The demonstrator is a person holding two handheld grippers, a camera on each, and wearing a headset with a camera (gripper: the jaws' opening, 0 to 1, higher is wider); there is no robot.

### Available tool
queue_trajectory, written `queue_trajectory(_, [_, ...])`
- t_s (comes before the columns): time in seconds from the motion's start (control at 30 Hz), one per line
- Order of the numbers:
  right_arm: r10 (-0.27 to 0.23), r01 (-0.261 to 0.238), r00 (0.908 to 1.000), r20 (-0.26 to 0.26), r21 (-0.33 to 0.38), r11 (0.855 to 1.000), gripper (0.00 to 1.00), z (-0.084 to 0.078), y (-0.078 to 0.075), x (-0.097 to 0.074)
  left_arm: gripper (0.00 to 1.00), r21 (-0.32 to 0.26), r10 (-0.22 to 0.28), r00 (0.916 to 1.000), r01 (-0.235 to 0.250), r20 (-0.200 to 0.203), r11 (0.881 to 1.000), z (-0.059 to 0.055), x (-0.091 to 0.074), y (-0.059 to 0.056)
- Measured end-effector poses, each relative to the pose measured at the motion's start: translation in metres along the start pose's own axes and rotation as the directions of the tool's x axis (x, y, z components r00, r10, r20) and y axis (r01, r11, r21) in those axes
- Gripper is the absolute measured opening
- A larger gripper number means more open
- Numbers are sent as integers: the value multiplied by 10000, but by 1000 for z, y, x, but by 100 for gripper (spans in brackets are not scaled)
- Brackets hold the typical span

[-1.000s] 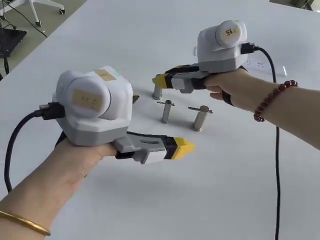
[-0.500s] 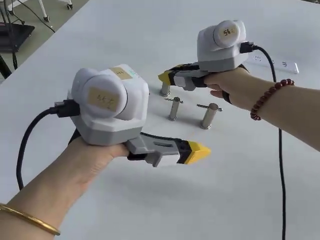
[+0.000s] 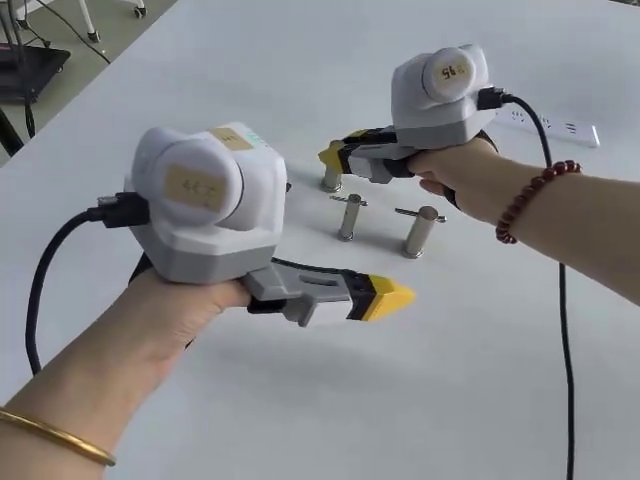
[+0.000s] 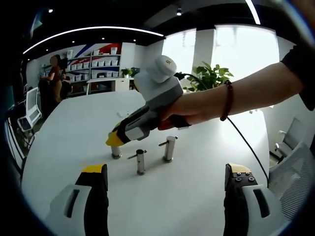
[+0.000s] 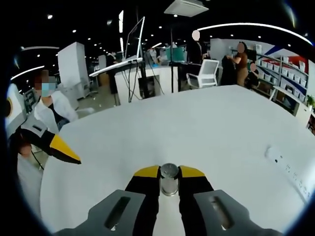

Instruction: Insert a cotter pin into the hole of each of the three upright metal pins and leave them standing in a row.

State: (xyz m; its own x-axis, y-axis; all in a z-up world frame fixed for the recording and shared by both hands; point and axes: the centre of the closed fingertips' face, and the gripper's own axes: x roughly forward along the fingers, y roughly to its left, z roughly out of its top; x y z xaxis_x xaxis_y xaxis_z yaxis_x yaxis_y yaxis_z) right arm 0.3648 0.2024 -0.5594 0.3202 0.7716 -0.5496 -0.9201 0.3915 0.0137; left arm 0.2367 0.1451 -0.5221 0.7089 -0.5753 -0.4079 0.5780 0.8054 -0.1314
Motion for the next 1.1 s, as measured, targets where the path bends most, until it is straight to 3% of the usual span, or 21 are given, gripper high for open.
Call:
queue_trajectory(0.07, [-130,125,9998,-174,-286,9995,8,-1,-3,0,99,-84,-17,10000,17,-65,10000,-2,0,0])
queue_trajectory(0.37, [-228,230,9992,-314,73,9997,8,-8,-15,-9,99,-99,-53,10000,53,-49,9999,-1,0,0])
queue_trajectory(0.7, [-784,802,9961,-413,446,9958,8,-21,-31,-38,99,122,-132,9999,133,-83,9998,1,3,-5])
queue_trajectory(1.1, [-1322,1362,9893,-612,675,9884,8,-43,-50,-74,99,106,-14,10000,13,53,9999,4,1,-2])
